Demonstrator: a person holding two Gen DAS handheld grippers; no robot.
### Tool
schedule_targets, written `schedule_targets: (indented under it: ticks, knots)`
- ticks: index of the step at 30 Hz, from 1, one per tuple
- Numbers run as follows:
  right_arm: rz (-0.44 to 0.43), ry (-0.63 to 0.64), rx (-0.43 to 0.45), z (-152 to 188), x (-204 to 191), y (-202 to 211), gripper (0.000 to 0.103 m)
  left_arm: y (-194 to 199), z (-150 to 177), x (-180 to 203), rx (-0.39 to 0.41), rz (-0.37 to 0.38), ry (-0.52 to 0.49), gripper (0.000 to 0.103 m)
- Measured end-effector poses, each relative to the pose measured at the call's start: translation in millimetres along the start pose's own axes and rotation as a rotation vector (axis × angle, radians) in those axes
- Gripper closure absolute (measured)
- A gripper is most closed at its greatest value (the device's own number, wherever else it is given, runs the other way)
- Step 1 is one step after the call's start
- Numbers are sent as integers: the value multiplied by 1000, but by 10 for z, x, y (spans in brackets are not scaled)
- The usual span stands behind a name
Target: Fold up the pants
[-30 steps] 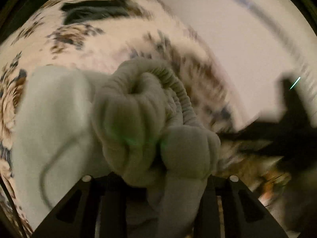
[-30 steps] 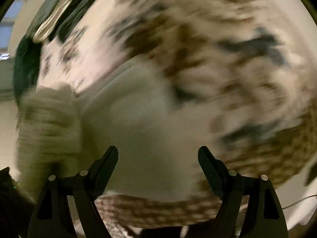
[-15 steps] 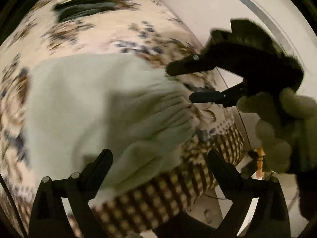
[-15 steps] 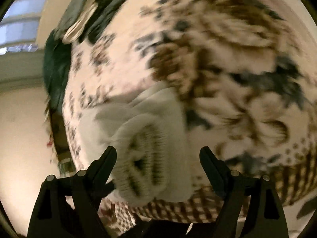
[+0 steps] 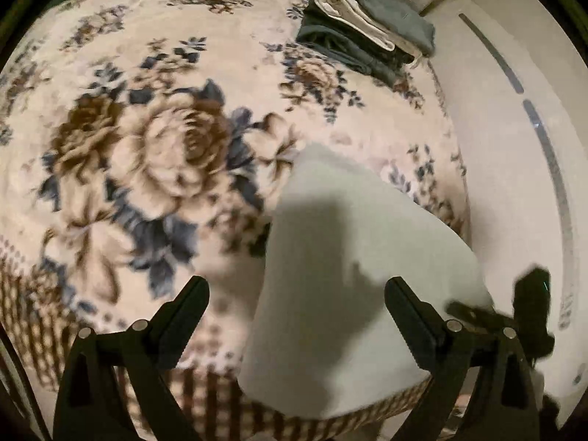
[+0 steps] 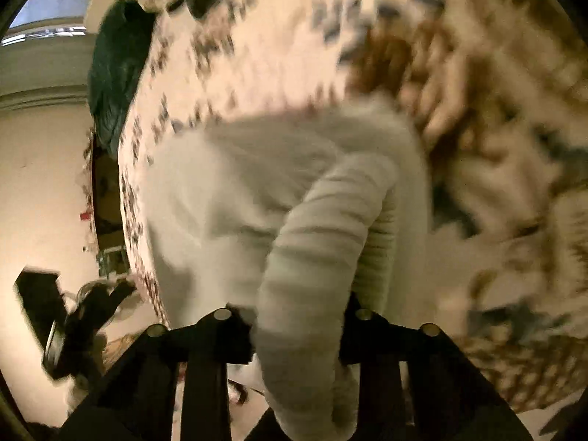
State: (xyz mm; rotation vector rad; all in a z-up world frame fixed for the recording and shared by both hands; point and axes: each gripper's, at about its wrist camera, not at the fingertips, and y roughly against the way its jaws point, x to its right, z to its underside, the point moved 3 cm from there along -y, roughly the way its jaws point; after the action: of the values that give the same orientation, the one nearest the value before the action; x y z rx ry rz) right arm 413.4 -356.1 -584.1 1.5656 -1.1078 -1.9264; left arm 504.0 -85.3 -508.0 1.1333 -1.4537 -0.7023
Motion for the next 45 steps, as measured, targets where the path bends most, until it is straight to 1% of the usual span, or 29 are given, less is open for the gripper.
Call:
schedule_targets:
  ticks: [3, 5, 7, 9, 11, 13, 15, 16, 17, 18, 20, 24, 25, 26, 27, 28, 29, 30, 31, 32, 33, 34, 36, 37, 38, 39, 41, 43, 45]
  knots:
    - [79, -14, 62, -25, 264, 398, 74, -323, -148, 135, -49, 62, 10, 6]
    - [135, -48, 52, -59, 560, 397, 74, -619, -204, 254, -105, 110, 12, 6]
    - [155, -124, 10, -77, 913, 186, 73, -906, -223, 350, -158, 105, -3, 6]
    - [148, -185, -45, -79, 1210, -142, 72, -1199, -219, 379, -214, 107, -22, 2]
    - [153, -208, -65, -74, 1350, -373, 68, -1377, -221, 296, -244, 107, 9, 1]
    - [125, -221, -73, -78, 1378, -399, 65, -1393, -279, 193, -262, 85, 41, 2]
    - [75, -251, -81, -52, 1387, -305, 54, -1224, -384, 145, -243, 78, 59, 2]
    - [55, -266, -86, -22, 1392, -246, 35, -1131, -439, 135, -225, 84, 71, 4]
    - [48, -281, -87, 29, 1394, -157, 12, -1047, -506, 128, -209, 112, 94, 4]
    - [47, -287, -76, 54, 1385, -95, 10, -1009, -578, 140, -204, 147, 119, 4]
    - [50, -298, -46, 144, 1370, 71, 10, -1074, -718, 217, -226, 198, 149, 4]
    - [22, -332, -8, 169, 1354, 224, 10, -1620, -957, 487, -333, 179, 73, 4]
    - [25, -340, -1, 199, 1370, 229, 10, -1780, -985, 567, -359, 166, 38, 6]
    - [24, -346, -1, 235, 1377, 203, 10, -1856, -1002, 613, -360, 144, 1, 11]
    - [23, -354, -5, 253, 1406, 176, 10, -1925, -1021, 644, -353, 105, -44, 40]
    - [22, -361, -11, 265, 1431, 139, 10, -1967, -1040, 630, -351, 90, -63, 49]
    - [22, -360, -17, 277, 1457, 126, 10, -2011, -1069, 552, -349, 86, -54, 50]
    - [35, -350, -17, 284, 1493, 108, 10, -2071, -1099, 393, -354, 92, -16, 50]
    - [88, -338, -18, 305, 1571, 95, 11, -2123, -1092, 246, -366, 102, 18, 49]
    - [136, -339, -17, 330, 1676, 70, 12, -2214, -1069, 75, -395, 126, 82, 48]
    - [113, -352, -21, 313, 1699, -3, 12, -2269, -1029, -30, -415, 166, 138, 47]
    - [122, -368, -33, 334, 1744, -43, 12, -2255, -1000, -58, -414, 180, 151, 45]
    - [192, -339, -42, 330, 1708, -68, 12, -2149, -984, 20, -391, 179, 127, 40]
    - [209, -335, -41, 318, 1663, -47, 12, -2047, -980, 74, -384, 187, 119, 39]
    - [199, -354, -35, 328, 1606, 22, 12, -1943, -976, 103, -374, 190, 114, 37]
    - [172, -374, -26, 327, 1536, 51, 12, -1780, -957, 119, -353, 191, 111, 36]
    - [72, -429, 5, 466, 1420, 212, 12, -1380, -837, 157, -275, 173, 103, 36]
    - [17, -471, 14, 629, 1331, 283, 12, -1007, -620, 135, -233, 133, 97, 35]
    - [-75, -531, -6, 812, 1239, 218, 12, -678, -277, 51, -218, 73, 129, 35]
